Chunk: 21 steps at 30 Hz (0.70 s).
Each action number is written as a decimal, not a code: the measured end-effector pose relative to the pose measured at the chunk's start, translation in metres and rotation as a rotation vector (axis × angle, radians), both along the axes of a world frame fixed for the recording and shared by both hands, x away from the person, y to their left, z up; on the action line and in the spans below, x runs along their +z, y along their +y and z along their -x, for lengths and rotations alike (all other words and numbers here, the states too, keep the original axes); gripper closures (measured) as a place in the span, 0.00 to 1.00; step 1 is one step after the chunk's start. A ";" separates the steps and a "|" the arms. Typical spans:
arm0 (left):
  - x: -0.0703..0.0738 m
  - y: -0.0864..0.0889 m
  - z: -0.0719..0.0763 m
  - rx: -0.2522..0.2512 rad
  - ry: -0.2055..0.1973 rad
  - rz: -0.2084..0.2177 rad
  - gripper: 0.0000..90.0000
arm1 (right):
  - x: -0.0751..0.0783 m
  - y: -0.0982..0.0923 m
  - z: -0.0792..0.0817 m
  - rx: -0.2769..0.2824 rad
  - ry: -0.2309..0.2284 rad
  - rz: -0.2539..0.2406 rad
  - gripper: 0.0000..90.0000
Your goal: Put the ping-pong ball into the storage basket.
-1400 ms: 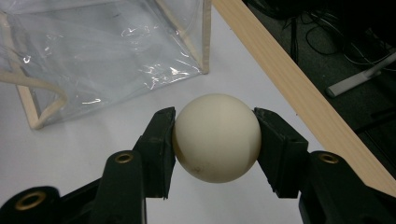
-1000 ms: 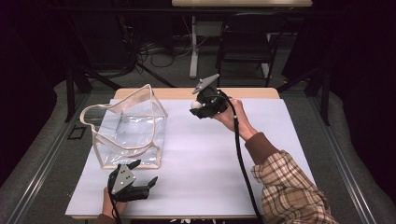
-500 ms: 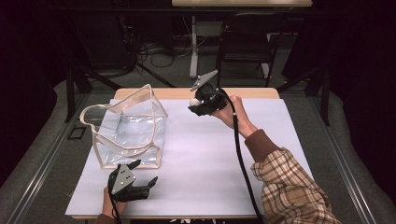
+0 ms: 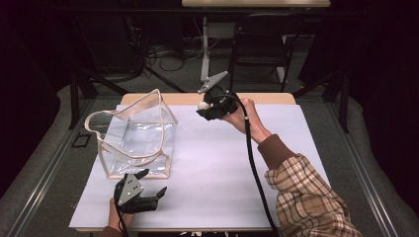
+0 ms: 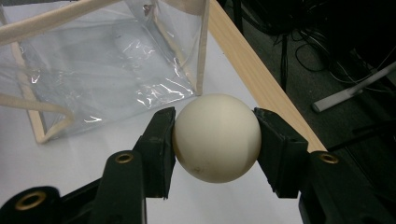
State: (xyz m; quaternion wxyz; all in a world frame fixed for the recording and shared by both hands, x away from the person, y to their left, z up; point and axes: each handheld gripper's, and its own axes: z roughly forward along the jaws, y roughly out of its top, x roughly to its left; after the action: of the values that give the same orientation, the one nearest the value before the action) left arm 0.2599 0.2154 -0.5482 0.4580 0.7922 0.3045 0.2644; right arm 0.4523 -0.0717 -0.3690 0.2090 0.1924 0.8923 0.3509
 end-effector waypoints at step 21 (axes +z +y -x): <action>0.000 0.000 0.000 -0.002 -0.001 -0.002 0.18 | 0.010 0.013 0.003 0.023 -0.020 -0.005 0.56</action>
State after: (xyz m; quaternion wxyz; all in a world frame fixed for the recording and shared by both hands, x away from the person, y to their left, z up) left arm 0.2596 0.2157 -0.5479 0.4578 0.7928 0.3032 0.2644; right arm 0.4497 -0.0587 -0.3587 0.2135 0.1793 0.8913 0.3575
